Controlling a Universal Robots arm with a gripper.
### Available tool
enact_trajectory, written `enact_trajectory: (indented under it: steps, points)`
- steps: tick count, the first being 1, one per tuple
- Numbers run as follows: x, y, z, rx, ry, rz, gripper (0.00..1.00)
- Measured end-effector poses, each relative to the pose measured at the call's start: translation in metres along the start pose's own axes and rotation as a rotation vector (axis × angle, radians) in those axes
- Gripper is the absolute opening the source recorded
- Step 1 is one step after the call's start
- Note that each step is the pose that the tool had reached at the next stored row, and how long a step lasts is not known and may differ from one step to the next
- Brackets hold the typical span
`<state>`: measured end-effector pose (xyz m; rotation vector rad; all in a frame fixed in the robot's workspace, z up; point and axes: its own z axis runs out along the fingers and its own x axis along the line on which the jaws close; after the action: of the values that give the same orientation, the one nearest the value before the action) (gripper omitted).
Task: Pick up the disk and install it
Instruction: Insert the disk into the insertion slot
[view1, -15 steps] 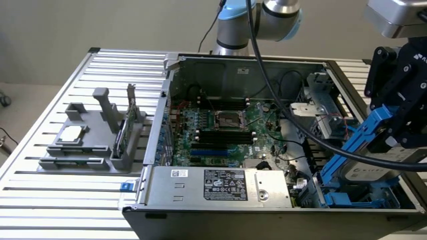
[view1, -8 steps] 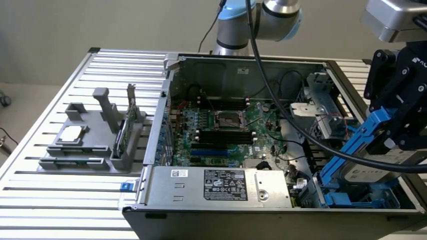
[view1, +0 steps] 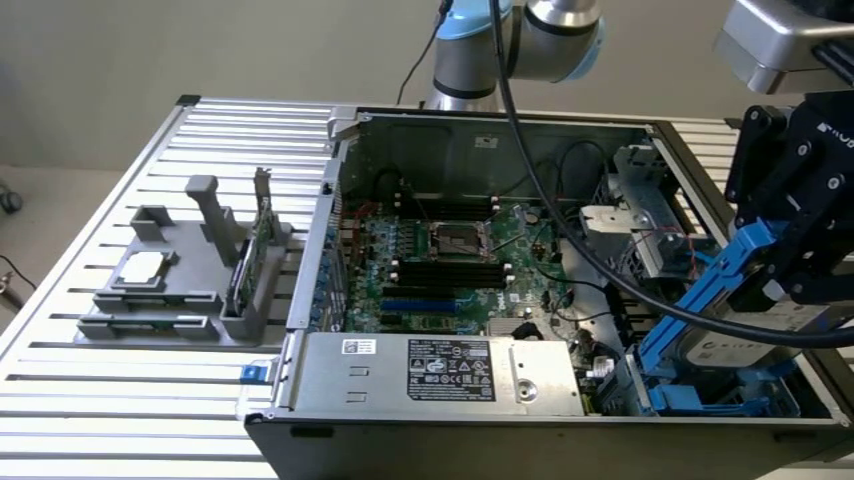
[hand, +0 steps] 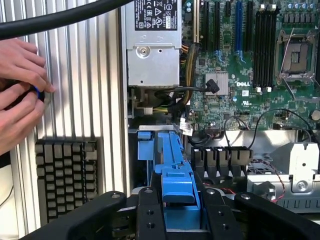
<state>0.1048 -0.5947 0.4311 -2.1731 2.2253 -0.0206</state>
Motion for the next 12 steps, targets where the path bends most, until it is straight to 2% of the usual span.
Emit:
enact_trajectory:
  steps: [5, 12]
  points:
    - [-0.0007, 0.0002, 0.0025, 0.0052, -0.0001, 0.002, 0.33]
    - [-0.0016, 0.0004, 0.0072, 0.0062, -0.0001, 0.003, 0.33]
